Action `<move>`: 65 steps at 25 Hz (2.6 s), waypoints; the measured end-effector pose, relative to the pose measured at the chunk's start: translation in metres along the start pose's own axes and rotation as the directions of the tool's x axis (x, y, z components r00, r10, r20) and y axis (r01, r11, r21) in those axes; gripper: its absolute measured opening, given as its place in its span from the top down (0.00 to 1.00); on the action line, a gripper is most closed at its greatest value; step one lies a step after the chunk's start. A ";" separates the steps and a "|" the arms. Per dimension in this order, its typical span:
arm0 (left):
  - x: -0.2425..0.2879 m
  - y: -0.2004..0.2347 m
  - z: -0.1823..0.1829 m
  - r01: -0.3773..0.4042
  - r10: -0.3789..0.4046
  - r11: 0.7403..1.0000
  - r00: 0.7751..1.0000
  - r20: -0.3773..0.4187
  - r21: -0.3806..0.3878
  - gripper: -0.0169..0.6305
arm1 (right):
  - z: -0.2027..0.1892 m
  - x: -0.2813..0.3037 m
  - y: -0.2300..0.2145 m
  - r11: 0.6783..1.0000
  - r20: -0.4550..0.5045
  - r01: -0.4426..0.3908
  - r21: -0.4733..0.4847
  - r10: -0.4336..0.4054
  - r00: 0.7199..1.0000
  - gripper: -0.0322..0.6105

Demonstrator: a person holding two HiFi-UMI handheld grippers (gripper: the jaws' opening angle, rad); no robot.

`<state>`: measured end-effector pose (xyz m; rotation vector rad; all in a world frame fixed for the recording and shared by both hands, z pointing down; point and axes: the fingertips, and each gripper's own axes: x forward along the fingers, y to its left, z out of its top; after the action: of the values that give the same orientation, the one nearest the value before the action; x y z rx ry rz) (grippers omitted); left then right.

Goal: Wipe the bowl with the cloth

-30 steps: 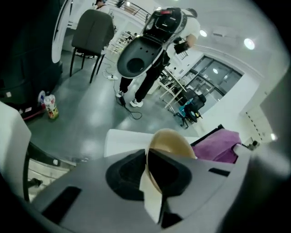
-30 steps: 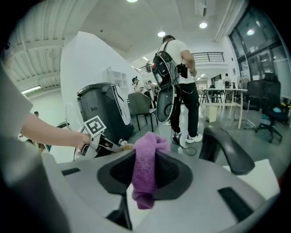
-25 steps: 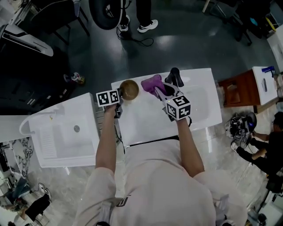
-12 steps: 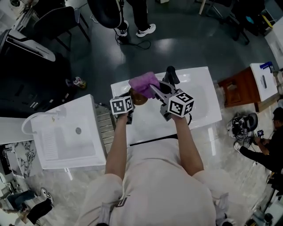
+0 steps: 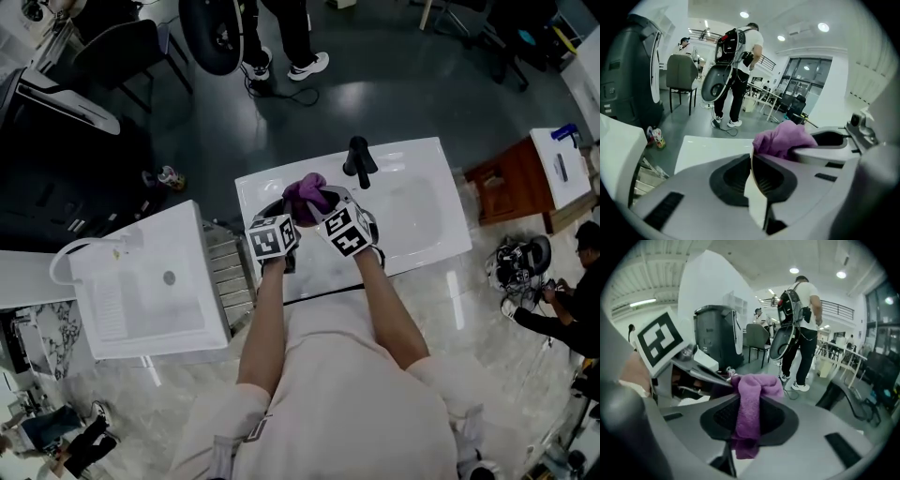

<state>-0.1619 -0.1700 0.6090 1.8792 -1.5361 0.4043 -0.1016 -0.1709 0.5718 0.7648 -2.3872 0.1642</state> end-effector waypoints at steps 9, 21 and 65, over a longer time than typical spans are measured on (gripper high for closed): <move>-0.015 -0.004 -0.012 0.045 -0.040 0.975 0.999 -0.027 0.219 0.94 | -0.011 0.014 0.037 0.985 -0.053 -0.031 -0.168 0.022 0.998 0.80; -0.018 0.004 -0.011 -0.006 0.007 0.952 1.000 -0.004 0.307 0.93 | -0.034 0.019 0.028 0.984 -0.143 0.016 -0.175 -0.042 0.989 0.80; -0.024 -0.018 -0.003 0.087 -0.079 0.895 0.996 -0.035 0.437 0.93 | -0.029 0.027 0.052 0.948 -0.171 -0.033 -0.317 -0.023 0.985 0.80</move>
<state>-0.1507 -0.1483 0.5911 2.2664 -1.4298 0.7790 -0.1332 -0.1331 0.6146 0.5662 -2.1776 -0.1474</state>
